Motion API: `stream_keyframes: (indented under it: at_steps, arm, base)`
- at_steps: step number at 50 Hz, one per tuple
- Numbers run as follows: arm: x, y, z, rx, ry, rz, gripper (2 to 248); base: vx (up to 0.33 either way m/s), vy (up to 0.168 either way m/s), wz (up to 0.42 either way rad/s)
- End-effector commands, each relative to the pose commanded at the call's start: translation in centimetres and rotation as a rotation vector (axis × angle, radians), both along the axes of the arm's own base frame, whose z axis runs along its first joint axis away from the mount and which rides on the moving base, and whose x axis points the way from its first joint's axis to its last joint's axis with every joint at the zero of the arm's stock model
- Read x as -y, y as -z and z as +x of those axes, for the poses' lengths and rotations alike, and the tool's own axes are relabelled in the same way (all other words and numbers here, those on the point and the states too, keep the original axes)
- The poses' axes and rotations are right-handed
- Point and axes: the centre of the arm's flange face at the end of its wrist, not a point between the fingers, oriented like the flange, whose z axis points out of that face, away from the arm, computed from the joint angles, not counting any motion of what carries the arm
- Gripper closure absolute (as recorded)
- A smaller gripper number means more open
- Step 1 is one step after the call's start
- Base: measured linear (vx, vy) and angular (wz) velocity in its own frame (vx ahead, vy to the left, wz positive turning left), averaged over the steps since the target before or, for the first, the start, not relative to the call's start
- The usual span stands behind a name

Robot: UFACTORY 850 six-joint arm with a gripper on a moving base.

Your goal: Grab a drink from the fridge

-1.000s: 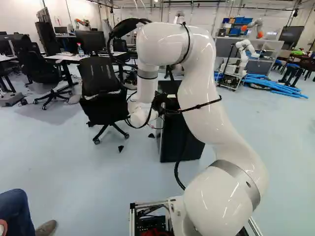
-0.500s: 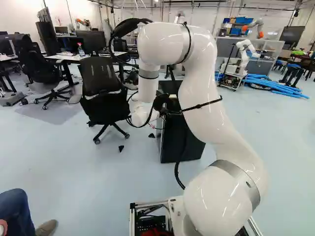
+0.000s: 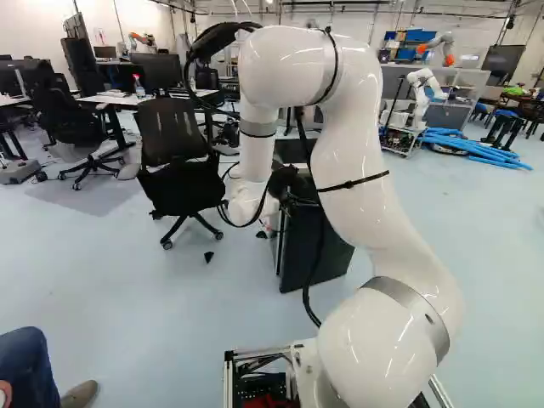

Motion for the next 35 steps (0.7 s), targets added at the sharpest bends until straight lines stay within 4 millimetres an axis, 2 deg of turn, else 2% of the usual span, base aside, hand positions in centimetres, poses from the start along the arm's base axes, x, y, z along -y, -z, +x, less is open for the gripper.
stream_keyframes:
  at_steps: [35]
  arm:
    - [1.3,0.0,-9.4,-0.107,0.037,-0.057,3]
  base:
    - [0.0,0.0,0.0]
